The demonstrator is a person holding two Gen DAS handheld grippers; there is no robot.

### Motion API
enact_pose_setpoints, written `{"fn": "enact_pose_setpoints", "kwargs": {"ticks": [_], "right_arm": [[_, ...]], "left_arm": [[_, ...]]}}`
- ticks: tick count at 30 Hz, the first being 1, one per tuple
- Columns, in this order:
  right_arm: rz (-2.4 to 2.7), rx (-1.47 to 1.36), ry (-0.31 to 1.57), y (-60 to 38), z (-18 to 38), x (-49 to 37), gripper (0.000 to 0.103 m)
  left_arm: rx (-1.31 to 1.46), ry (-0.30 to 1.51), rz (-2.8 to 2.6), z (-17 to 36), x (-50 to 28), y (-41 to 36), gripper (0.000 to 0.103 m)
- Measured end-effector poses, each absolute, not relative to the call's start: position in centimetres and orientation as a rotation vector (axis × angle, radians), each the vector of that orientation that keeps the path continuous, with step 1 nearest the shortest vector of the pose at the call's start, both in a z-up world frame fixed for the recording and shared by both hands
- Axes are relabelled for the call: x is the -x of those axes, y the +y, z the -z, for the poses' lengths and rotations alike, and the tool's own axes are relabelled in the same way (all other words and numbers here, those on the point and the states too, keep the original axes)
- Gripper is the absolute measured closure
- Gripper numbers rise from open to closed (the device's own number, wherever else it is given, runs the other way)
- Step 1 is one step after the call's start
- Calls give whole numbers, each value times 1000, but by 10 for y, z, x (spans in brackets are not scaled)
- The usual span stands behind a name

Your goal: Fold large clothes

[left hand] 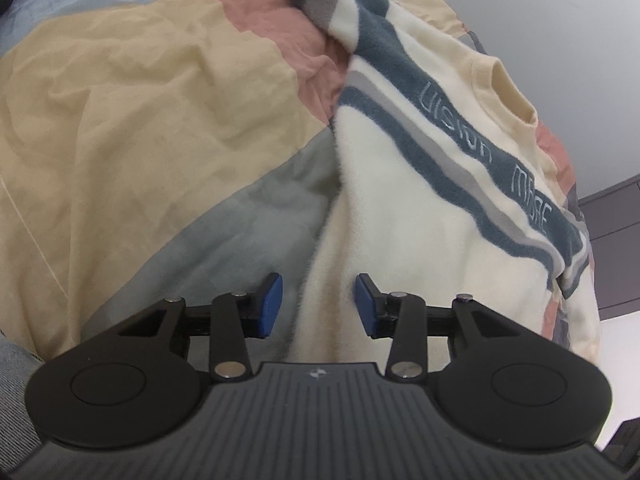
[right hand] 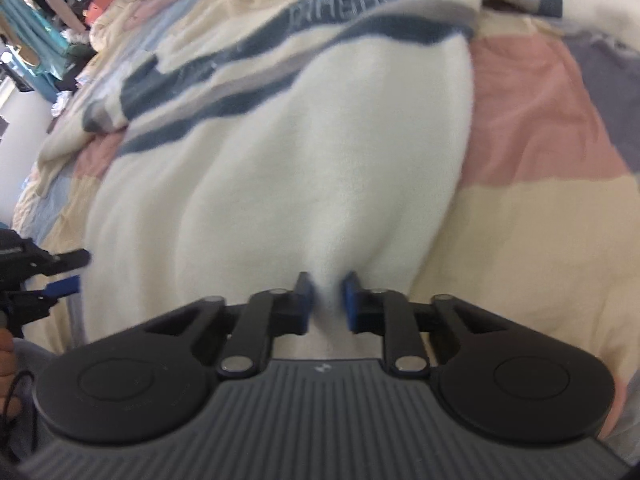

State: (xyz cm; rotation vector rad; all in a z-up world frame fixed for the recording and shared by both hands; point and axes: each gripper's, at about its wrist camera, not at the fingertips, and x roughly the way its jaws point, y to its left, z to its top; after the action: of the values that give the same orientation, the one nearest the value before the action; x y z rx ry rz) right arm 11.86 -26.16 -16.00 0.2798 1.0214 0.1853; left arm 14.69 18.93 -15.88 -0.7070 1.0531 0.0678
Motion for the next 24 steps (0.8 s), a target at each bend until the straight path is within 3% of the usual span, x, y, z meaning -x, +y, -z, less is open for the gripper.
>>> {"fn": "enact_pose_setpoints", "kwargs": {"ticks": [8,17,18,19,24], "right_arm": [[-190,-249,944,-299,115,-106,92],[-149,-264,992,-296,136,-114,92],[-150,-260,997,-294,138,-115,92],[-153,-254,998,-293,138,-115,92],[-191,-252,992,-291,131,-111,91]], "left_arm": [[646,1096,-69,156,-148,180,57],[639,1140,20,180,-148,152,57],[619,1135,24,181,-149,149,64],[601,1135,29,181,-149,148,92],[511,1066,37,154,-142,147,92]]}}
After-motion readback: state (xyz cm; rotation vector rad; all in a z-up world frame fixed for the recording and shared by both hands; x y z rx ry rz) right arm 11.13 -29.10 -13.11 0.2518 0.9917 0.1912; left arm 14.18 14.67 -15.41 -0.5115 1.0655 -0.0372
